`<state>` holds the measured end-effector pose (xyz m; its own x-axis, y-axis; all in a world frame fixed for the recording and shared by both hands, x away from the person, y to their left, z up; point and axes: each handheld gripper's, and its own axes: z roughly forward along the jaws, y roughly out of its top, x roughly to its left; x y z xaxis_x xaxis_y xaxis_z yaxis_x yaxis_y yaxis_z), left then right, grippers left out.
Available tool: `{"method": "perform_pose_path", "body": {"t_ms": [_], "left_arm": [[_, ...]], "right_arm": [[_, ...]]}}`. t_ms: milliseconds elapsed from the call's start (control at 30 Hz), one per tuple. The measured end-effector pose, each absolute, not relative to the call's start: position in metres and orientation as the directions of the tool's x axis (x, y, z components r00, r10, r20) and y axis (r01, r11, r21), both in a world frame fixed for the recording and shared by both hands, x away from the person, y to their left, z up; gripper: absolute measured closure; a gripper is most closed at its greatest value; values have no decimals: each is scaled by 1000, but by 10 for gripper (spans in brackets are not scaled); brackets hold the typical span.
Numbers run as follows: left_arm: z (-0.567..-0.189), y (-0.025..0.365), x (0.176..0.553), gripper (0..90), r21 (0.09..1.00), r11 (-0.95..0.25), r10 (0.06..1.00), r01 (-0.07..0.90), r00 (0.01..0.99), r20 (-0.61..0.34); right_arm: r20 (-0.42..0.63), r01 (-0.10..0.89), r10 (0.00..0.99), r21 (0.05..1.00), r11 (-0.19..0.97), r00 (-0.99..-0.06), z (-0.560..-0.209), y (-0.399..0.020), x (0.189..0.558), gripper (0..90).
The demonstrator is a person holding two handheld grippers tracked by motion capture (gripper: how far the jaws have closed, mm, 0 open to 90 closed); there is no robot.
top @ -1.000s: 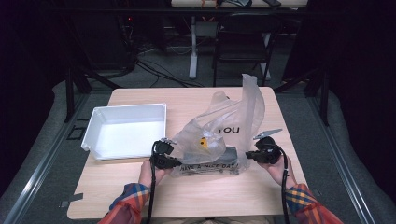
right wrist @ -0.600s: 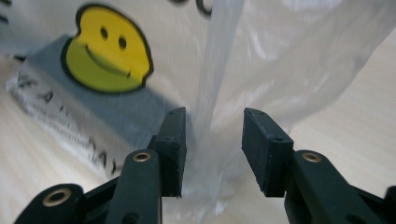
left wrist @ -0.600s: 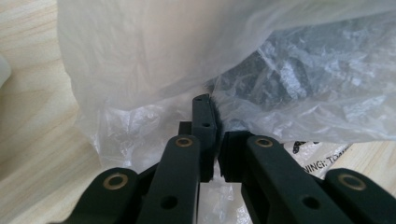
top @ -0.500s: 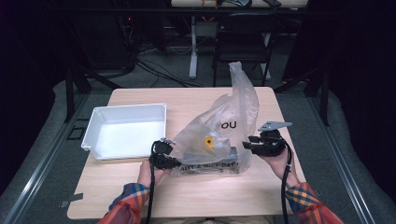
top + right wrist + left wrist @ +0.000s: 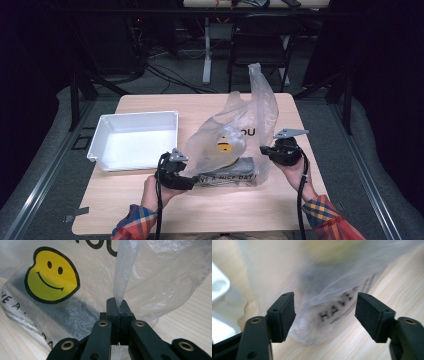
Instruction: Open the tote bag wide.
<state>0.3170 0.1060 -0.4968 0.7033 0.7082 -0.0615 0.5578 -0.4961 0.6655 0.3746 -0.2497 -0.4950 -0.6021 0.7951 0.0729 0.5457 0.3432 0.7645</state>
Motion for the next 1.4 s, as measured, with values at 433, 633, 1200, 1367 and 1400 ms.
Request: {"method": "perform_pose_path", "body": {"t_ms": [433,633,1200,1367,1400], "left_arm": [[-483,92,332,646,804,-425,747,415,662,53],[-482,105,348,823,823,-345,771,451,636,-24],[-504,127,379,892,750,-249,794,613,573,-205],[-510,126,383,894,732,-252,796,633,565,-215],[-512,125,384,894,727,-254,799,637,562,-213]], "right_arm": [[97,560,787,755,340,-609,-490,-252,364,900],[106,571,787,747,340,-608,-489,-258,360,900],[147,630,798,702,331,-584,-497,-269,356,900],[148,653,813,683,328,-563,-503,-273,361,900],[130,661,818,665,347,-560,-502,-276,362,900]]}}
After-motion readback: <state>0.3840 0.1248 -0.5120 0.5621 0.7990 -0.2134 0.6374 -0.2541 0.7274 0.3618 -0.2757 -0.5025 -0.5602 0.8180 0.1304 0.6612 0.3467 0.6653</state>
